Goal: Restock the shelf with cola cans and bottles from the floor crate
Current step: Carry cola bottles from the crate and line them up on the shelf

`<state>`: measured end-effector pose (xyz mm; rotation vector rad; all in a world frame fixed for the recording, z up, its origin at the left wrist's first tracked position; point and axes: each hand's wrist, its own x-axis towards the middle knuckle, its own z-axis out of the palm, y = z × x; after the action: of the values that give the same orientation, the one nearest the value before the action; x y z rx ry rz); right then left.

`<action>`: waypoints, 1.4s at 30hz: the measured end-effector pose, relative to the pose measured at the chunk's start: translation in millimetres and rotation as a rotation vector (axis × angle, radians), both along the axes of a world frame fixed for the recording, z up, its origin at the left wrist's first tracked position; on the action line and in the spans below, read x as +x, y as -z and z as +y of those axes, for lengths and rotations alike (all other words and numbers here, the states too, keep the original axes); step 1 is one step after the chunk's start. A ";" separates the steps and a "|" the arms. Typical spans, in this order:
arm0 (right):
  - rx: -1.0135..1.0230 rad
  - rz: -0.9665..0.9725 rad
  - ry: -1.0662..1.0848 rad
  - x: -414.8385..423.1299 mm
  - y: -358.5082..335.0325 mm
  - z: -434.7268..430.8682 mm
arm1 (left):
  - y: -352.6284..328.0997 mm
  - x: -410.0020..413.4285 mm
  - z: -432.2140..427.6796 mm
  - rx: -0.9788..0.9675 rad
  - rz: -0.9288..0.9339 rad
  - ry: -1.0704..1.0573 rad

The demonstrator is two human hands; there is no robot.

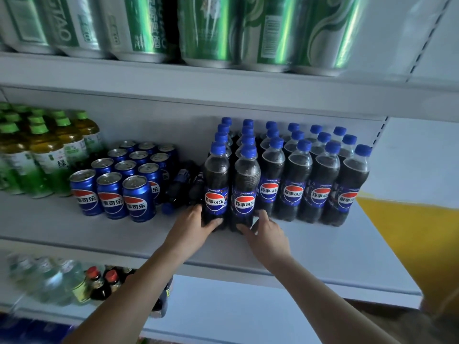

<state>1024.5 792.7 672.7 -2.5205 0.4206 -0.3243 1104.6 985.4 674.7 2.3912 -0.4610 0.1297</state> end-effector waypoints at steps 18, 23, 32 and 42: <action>0.432 -0.039 -0.225 -126.2 -26.4 -35.6 | -17.0 -96.8 24.2 -0.388 0.146 0.231; 0.613 -0.179 -0.119 -165.4 -24.9 -35.4 | -30.3 -128.3 7.3 -0.543 0.270 0.257; 0.864 -0.384 0.117 -271.0 6.6 -57.0 | -11.4 -210.7 -63.1 -0.841 0.576 0.285; 1.070 -0.488 0.490 -454.3 29.9 -129.1 | 13.7 -352.5 -189.2 -0.699 0.981 0.493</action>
<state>570.2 663.6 642.8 -1.2295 0.7519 -0.6602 752.0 796.1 661.0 1.3599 -0.4039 -0.9072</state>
